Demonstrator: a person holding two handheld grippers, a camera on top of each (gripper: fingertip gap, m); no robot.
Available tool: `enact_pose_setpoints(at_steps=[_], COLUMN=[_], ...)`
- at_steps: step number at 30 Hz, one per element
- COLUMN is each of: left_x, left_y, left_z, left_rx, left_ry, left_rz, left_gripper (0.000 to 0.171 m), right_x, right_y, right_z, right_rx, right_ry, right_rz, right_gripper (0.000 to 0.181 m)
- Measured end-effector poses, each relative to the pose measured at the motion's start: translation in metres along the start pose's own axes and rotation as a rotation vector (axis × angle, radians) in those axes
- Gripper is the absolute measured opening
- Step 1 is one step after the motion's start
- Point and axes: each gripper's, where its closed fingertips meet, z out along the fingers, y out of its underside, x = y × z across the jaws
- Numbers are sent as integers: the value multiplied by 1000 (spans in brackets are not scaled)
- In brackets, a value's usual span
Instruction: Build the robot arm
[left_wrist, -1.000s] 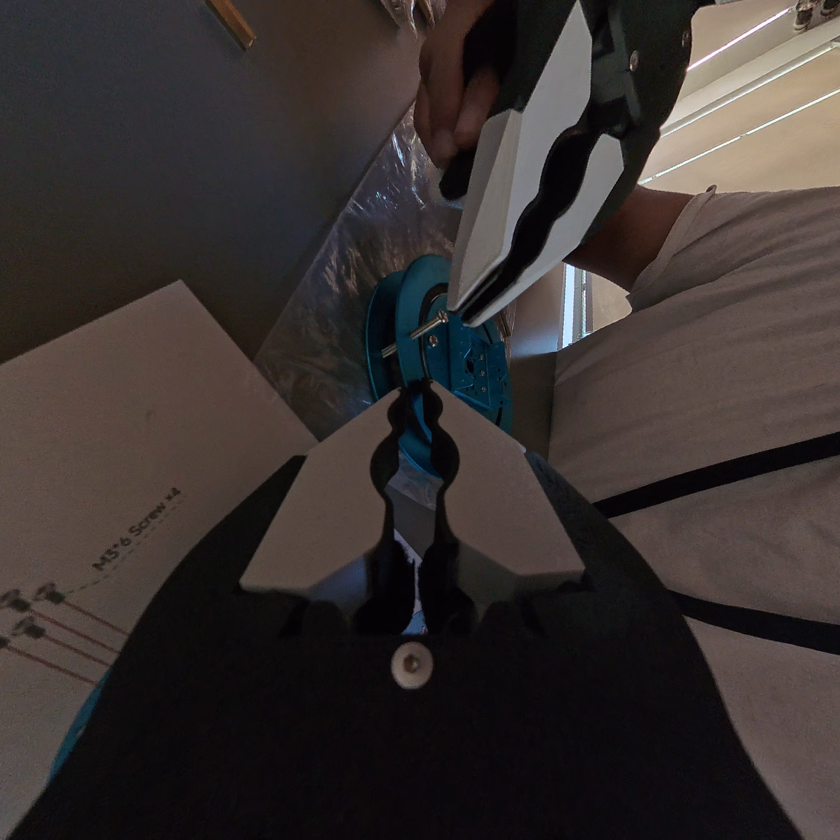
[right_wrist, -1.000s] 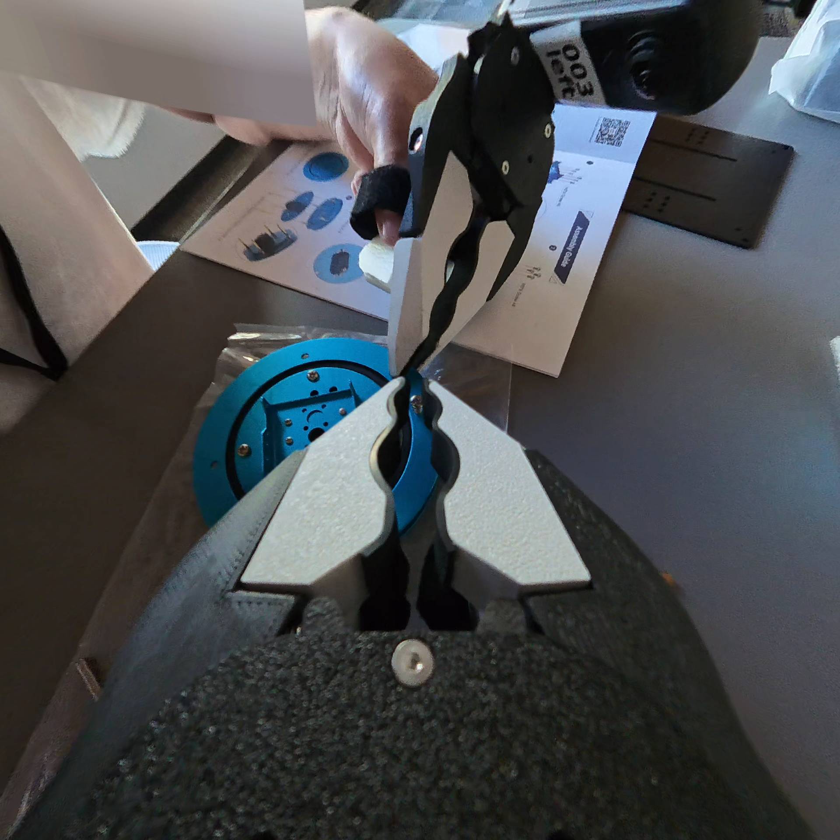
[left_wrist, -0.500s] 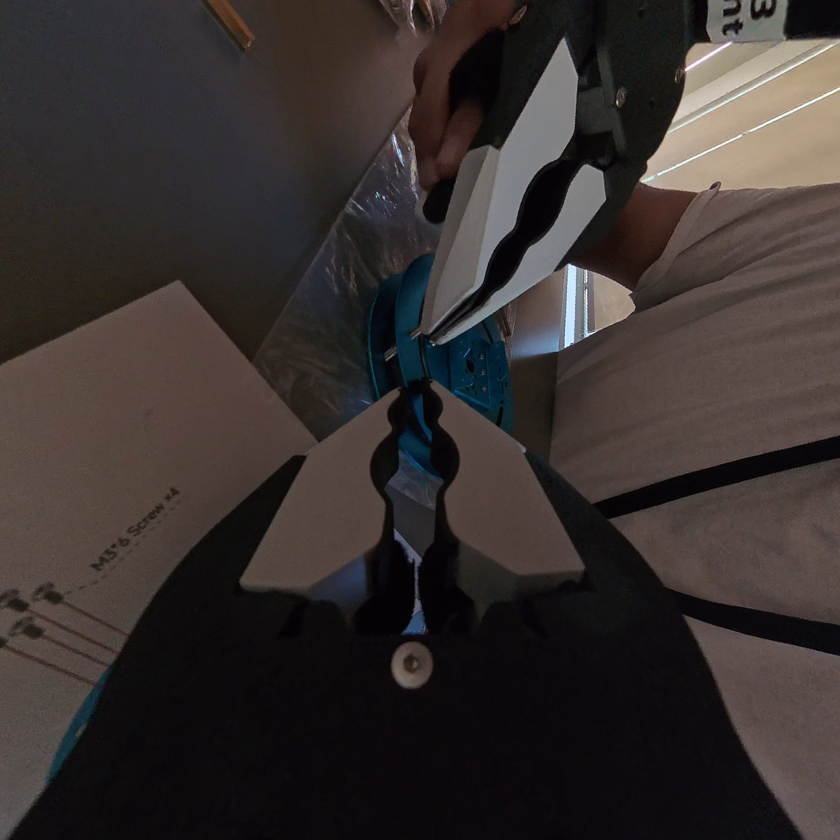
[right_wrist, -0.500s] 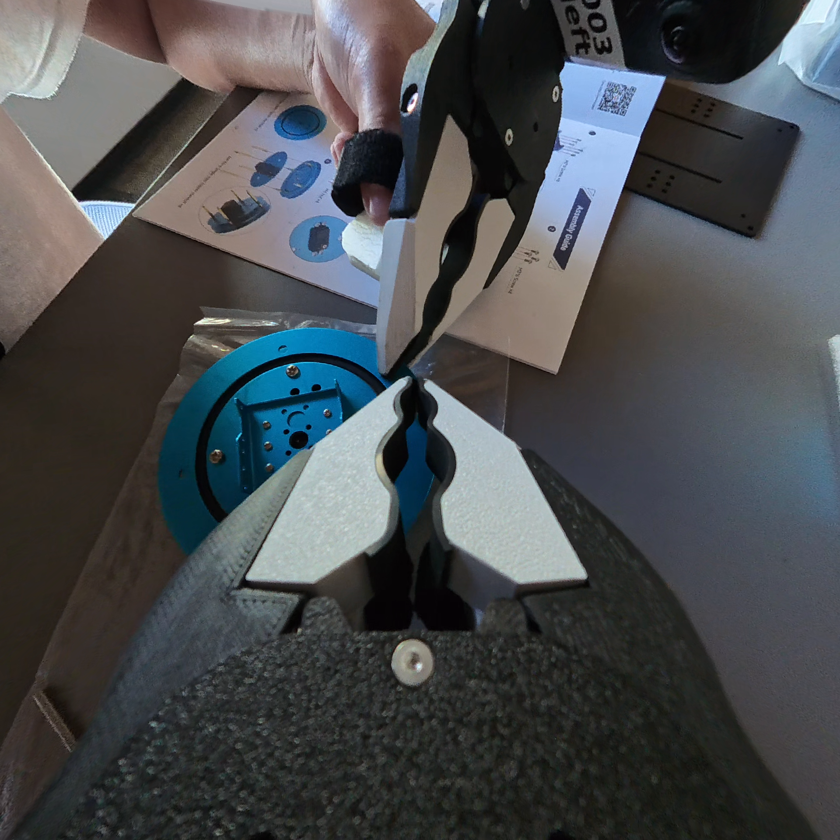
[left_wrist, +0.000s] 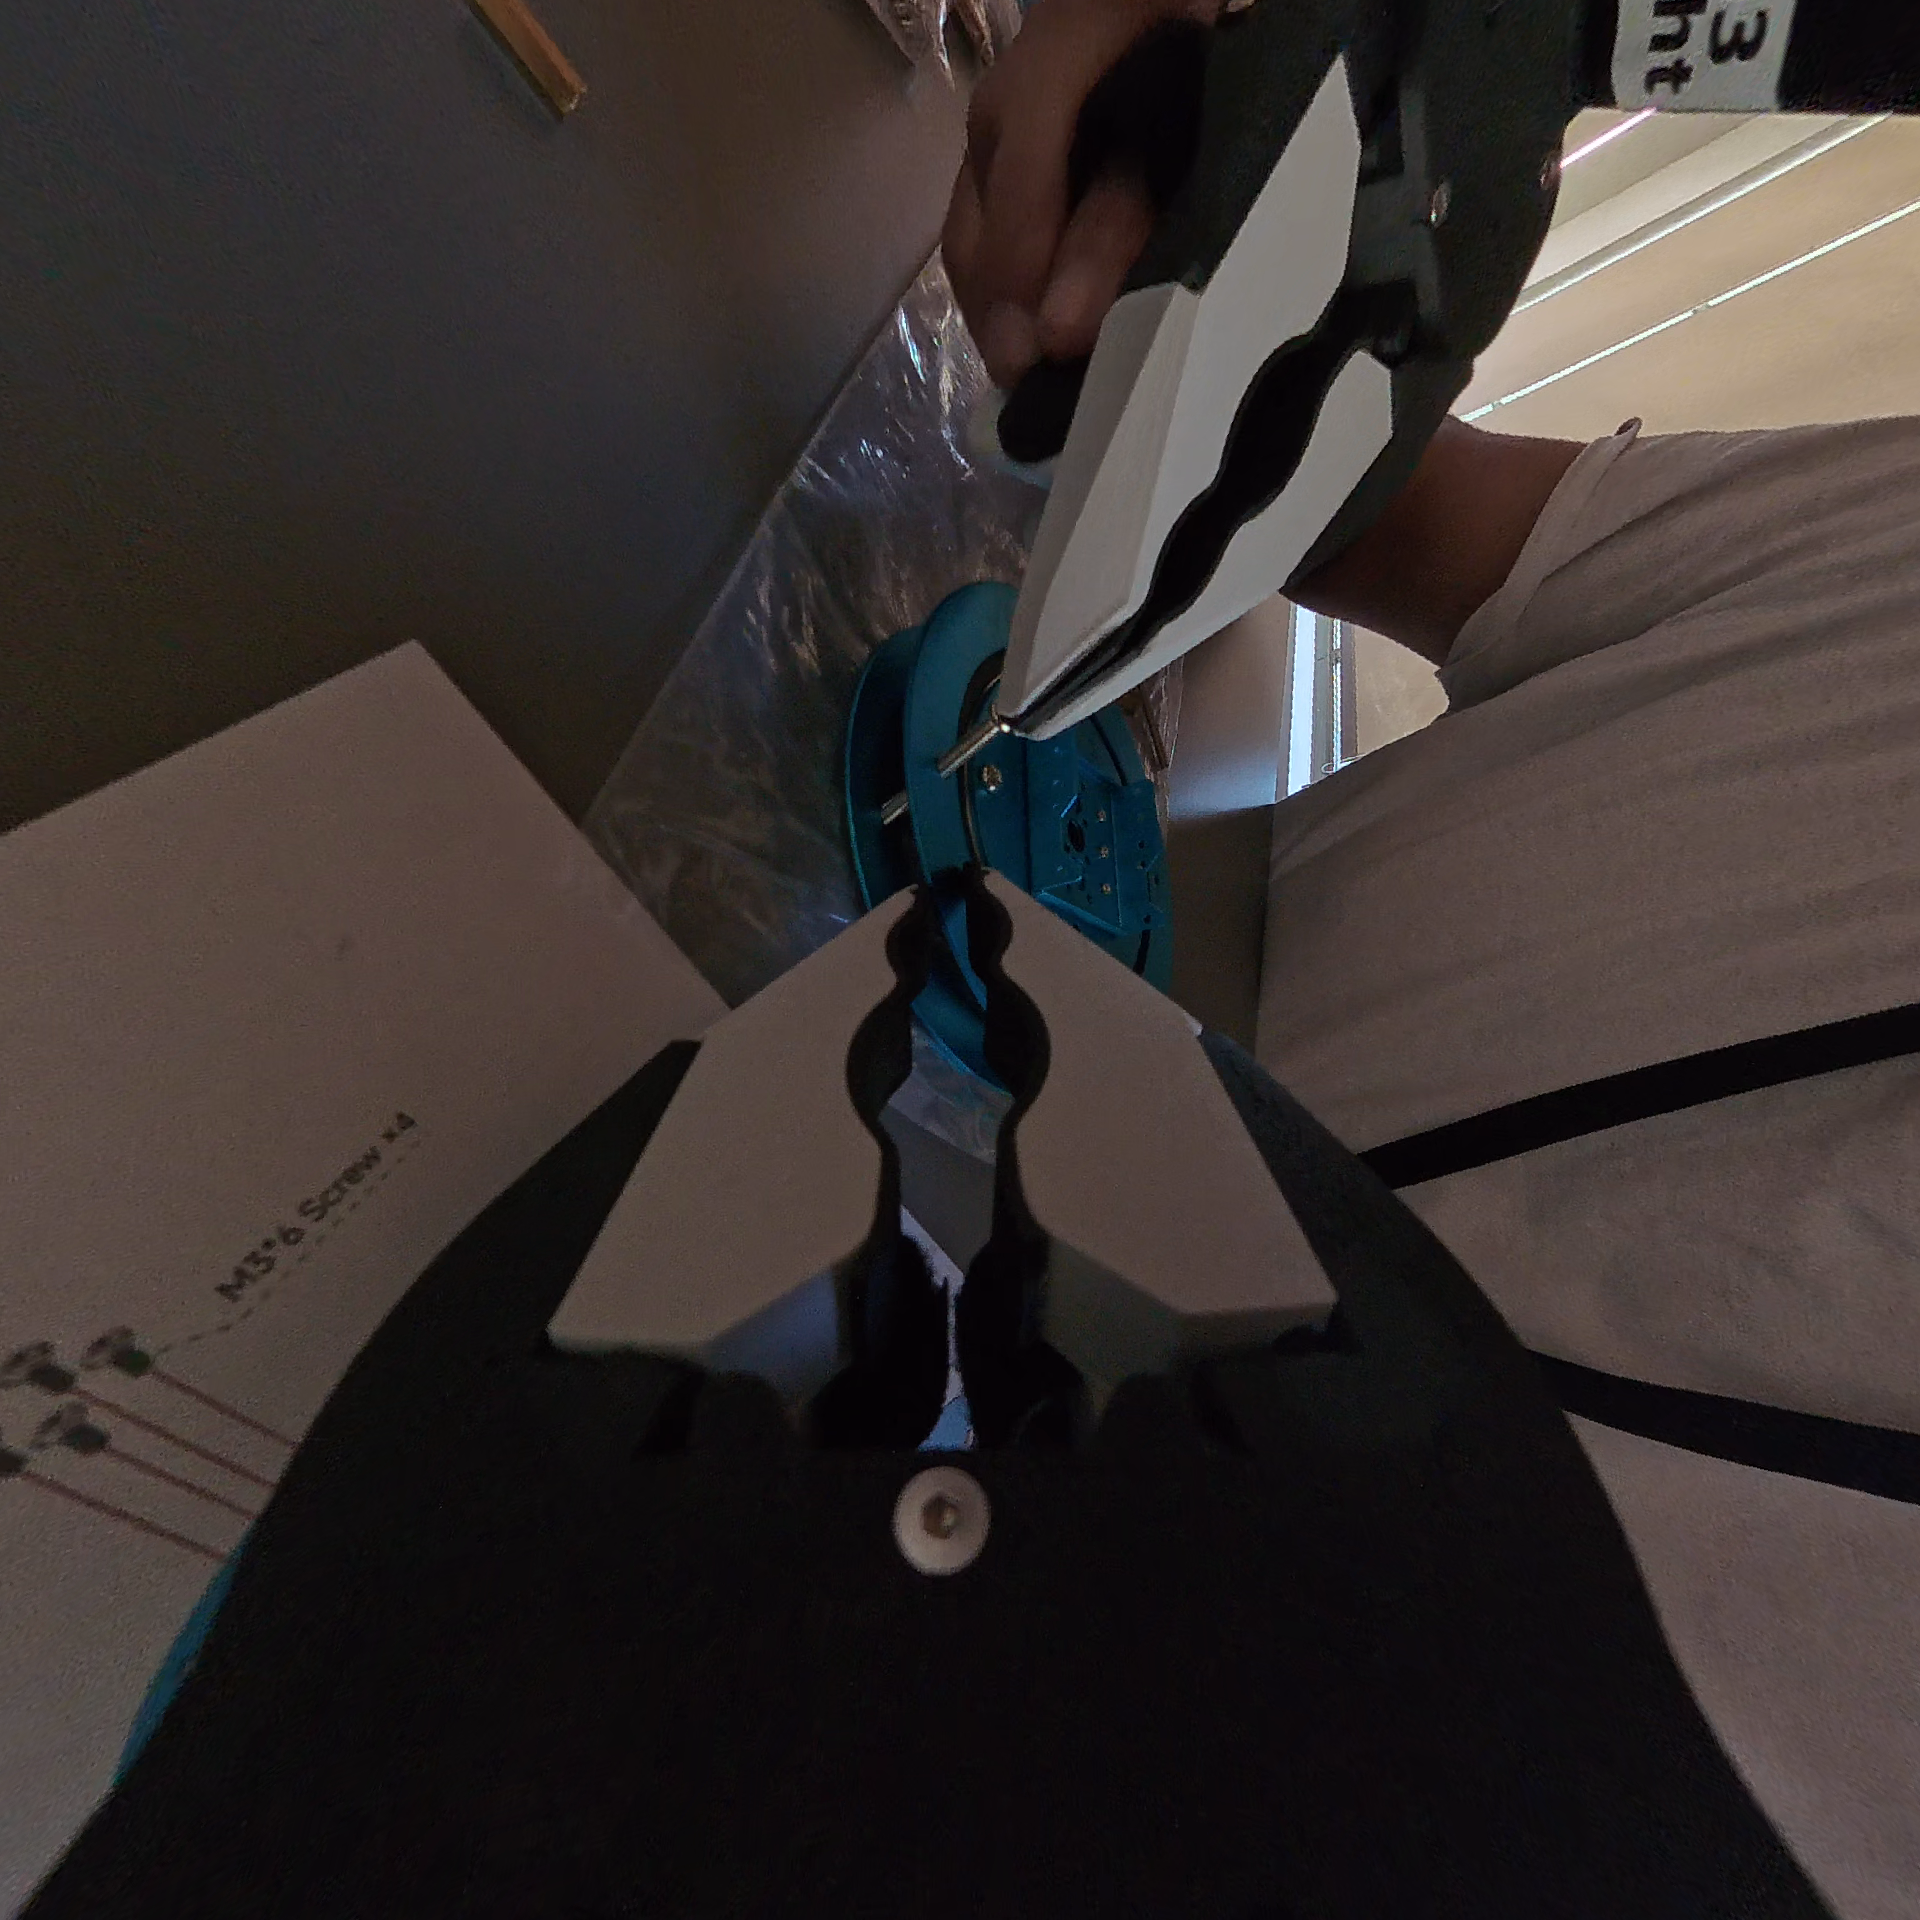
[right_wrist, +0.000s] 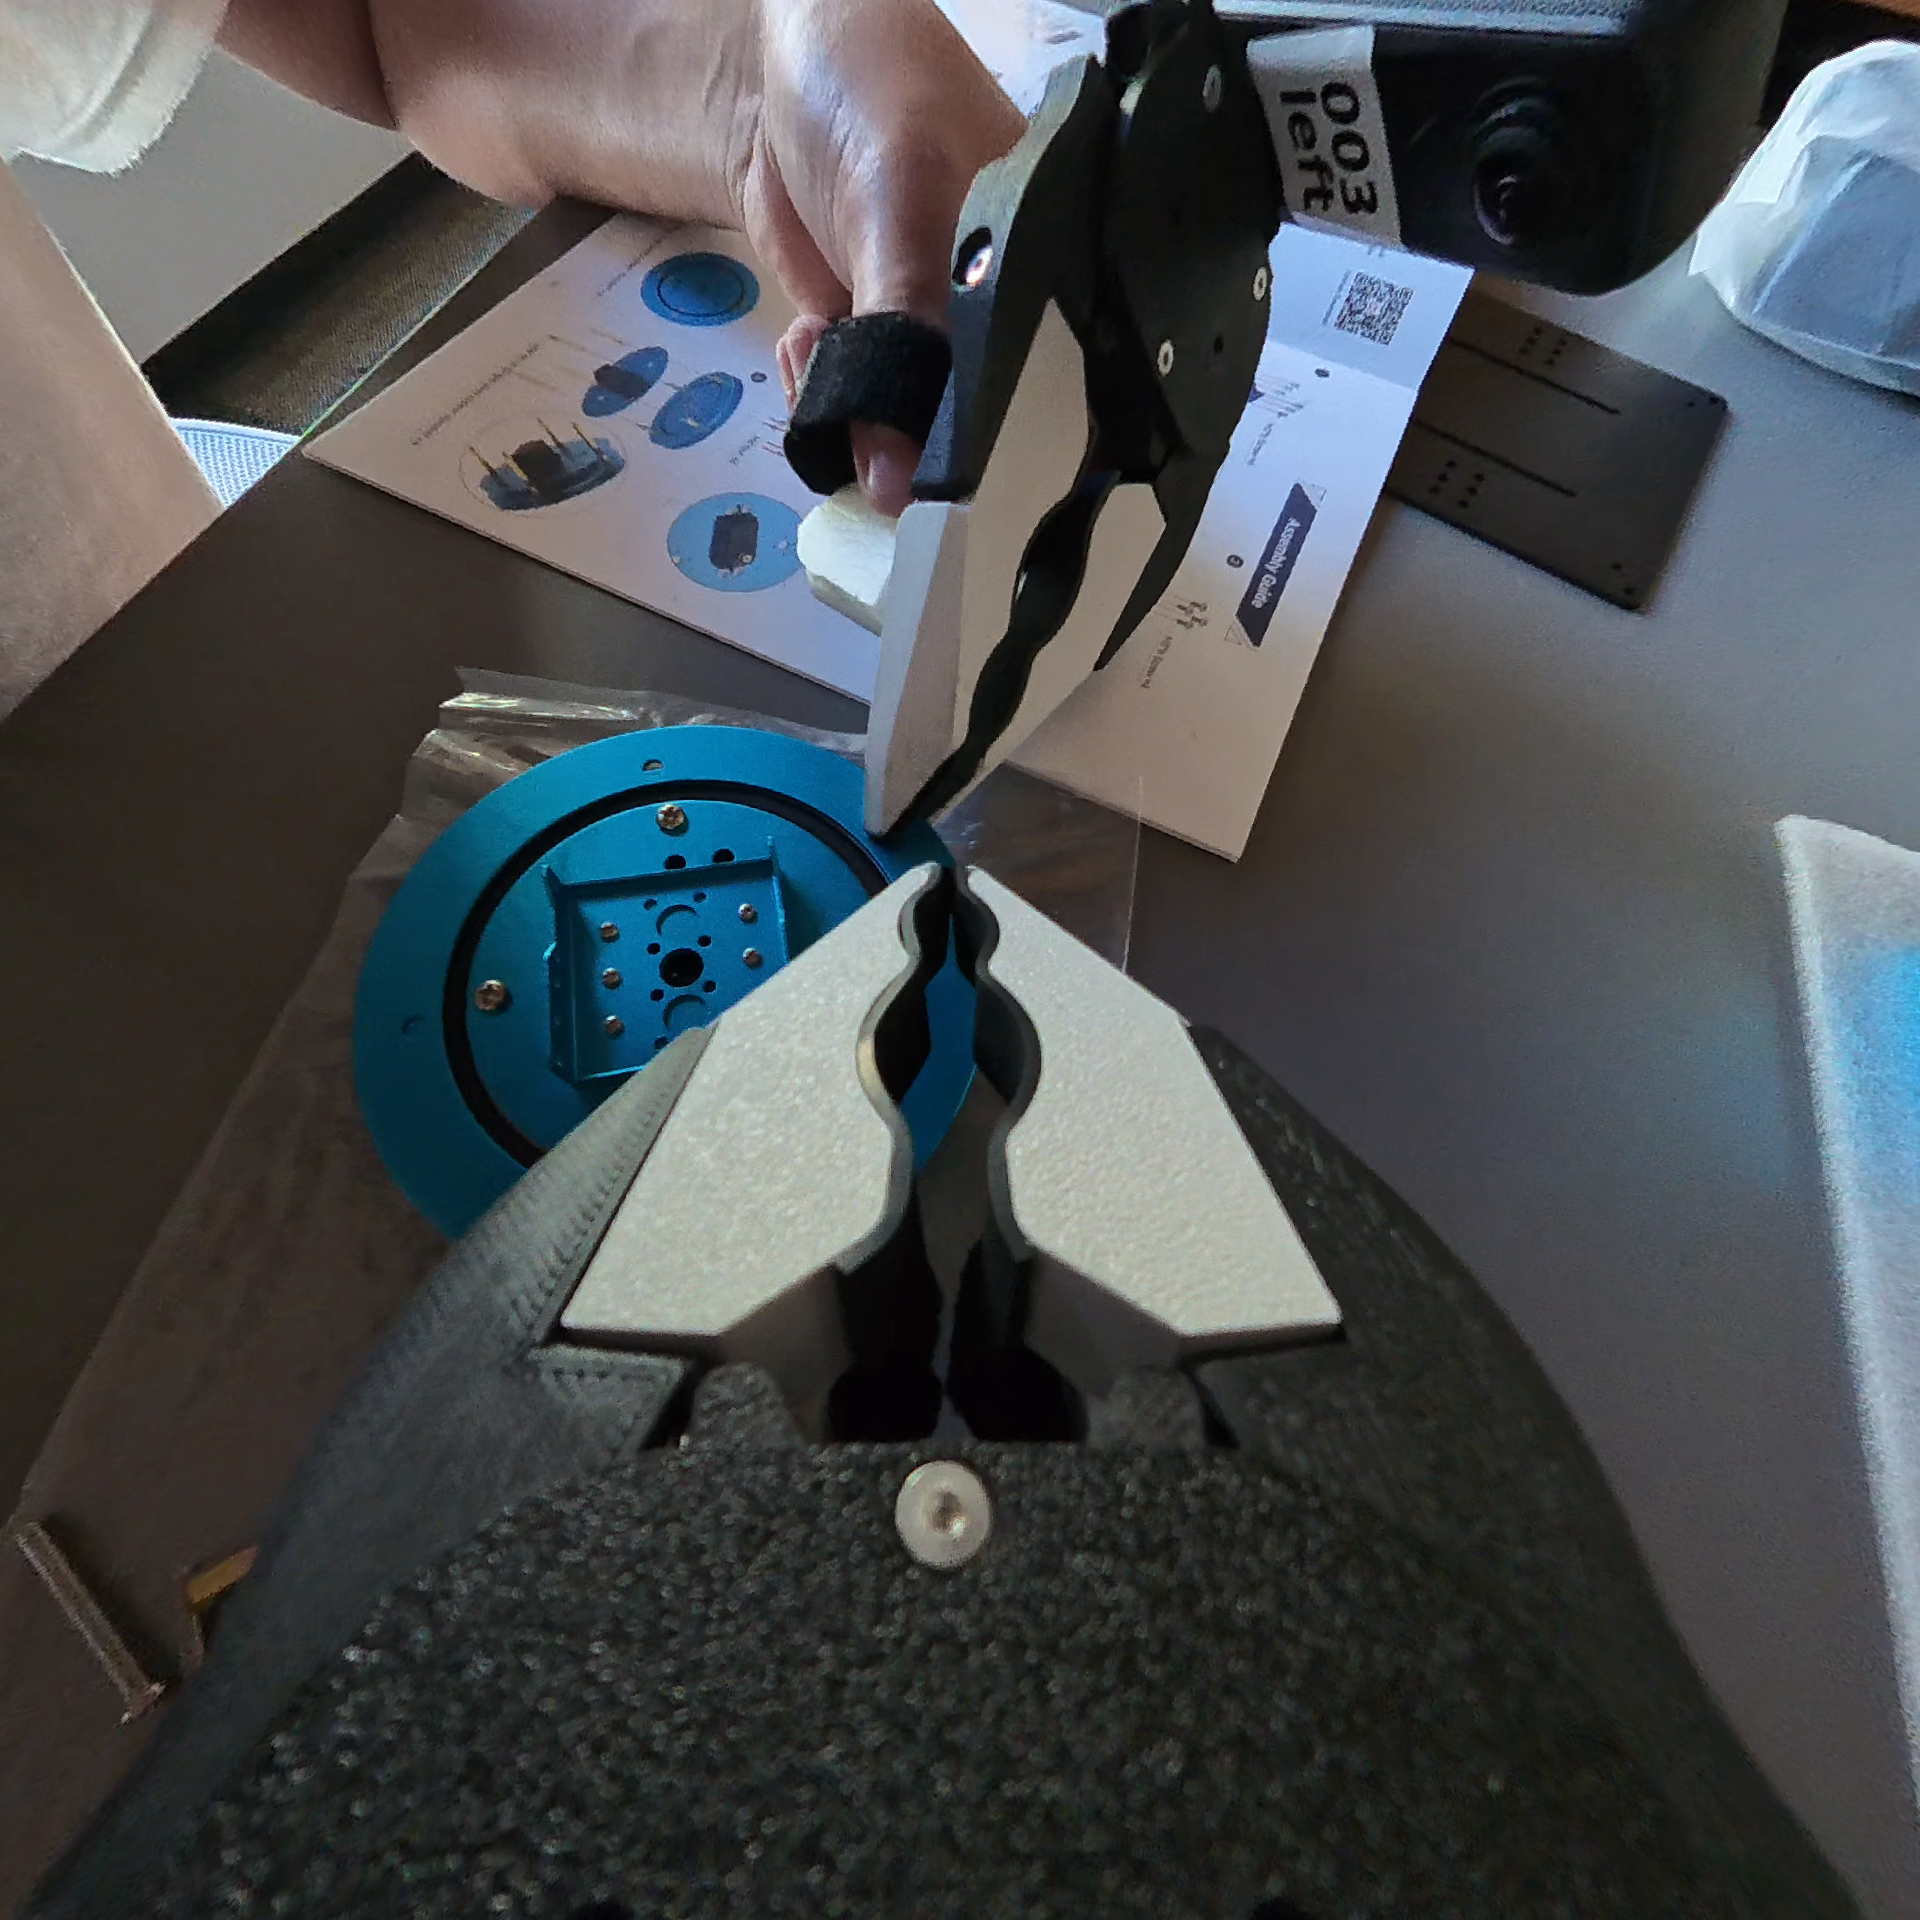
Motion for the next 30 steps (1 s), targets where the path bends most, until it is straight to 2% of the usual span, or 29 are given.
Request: enact_pose_setpoints(at_steps=[5,6,7,8,12,17,21,30], left_x=[0,0,0,0,-1,-1,-1,0], left_y=[0,-1,-1,-1,-1,-1,0,1], left_z=[0,0,0,-1,-1,-1,-1,0], left_rx=[1,4,5,5,4,4,3,-4], left_ry=[-2,-1,2,1,-4,-4,-3,-1], left_rz=[2,3,1,-5,1,1,2,8], left_gripper=[5,5,5,5,5,5,5,5], right_x=[-10,-16,-14,-10,-10,-9,5,-1], right_y=[-1,3,14,14,10,-10,1,-1], right_z=[1,4,9,10,8,-5,-1,1], right_rx=[17,-14,-94,-98,-72,36,-22,-7], right_ry=[-42,-66,-40,1,-10,-33,55,31], right_rz=[-14,-34,-56,-72,-45,-8,-18,-6], right_gripper=[0,0,0,0,0,0,0,0])
